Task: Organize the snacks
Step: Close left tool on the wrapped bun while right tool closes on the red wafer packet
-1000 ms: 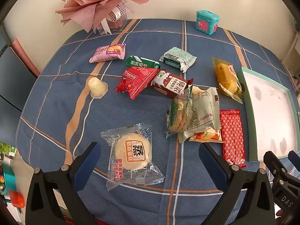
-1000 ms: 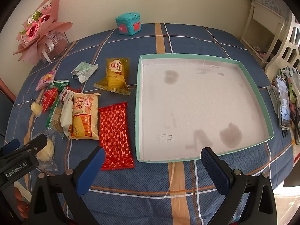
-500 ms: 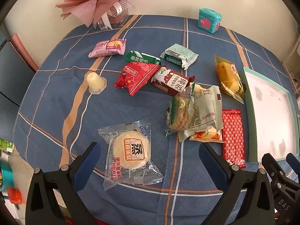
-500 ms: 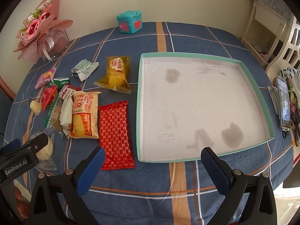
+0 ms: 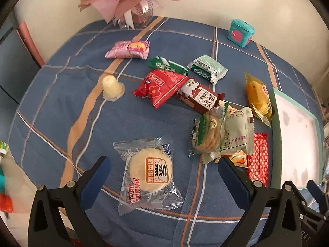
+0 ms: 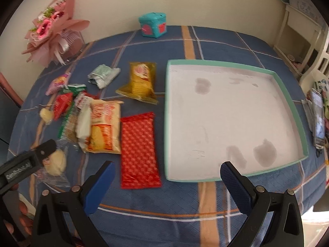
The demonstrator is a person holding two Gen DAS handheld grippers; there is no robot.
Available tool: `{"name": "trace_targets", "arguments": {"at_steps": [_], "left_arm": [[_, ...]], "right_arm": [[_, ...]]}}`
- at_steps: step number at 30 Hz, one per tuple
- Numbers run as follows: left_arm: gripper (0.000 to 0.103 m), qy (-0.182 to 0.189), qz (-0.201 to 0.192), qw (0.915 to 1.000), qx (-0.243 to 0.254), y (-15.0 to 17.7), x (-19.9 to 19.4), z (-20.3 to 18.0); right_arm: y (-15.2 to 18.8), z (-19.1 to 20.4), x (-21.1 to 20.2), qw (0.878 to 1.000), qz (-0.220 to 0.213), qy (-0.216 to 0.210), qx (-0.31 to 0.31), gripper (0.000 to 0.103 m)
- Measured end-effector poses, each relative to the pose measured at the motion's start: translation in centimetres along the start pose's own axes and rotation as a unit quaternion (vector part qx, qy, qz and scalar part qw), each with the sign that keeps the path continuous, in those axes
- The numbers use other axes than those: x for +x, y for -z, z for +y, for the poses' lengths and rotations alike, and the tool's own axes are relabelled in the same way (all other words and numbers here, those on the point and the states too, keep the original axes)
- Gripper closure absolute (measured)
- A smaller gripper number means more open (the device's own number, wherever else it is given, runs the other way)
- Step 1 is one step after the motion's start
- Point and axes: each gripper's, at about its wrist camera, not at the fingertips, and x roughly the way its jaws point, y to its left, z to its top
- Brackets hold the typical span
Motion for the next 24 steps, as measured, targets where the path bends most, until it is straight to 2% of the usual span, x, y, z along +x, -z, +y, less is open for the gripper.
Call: {"name": "trace_targets", "arguments": {"at_steps": [2,5,10,14,18,20,24], "left_arm": [[0.0,0.016,0.006,0.9998,-0.01,-0.1,0.2,0.5],[0.0,0.02,0.013,0.9995,-0.02,0.0,0.3,1.2],[0.0,0.019,0.04,0.9983,-0.039,0.1,1.0,2.3],[0.006,0.032,0.063,0.9962,-0.05,0.4,1.8,2.6],[0.006,0.034,0.081,0.9946,-0.055,0.8,2.6,2.7],[0.016,0.034,0.092,0.9936,-0.056,0.8,3.1,2.7],[0.02,0.037,0.118,0.9901,-0.067,1.1,4.5,2.8]], "right_arm": [[-0.2,0.5,-0.2,1.0,-0.012,-0.02,0.0,0.0],[-0.5,1.6,0.0,0.999,-0.014,-0.048,0.002,0.002],[-0.8,3.4,1.2,0.998,0.002,-0.064,-0.01,0.023],[-0.9,4.3,2.3,0.997,0.017,-0.065,-0.029,0.039],[-0.8,4.4,3.6,0.997,0.039,-0.057,-0.038,0.043],[-0.8,4.4,4.5,0.997,0.052,-0.05,-0.041,0.044],[-0.8,4.5,5.9,0.996,0.07,-0.037,-0.046,0.045]]}}
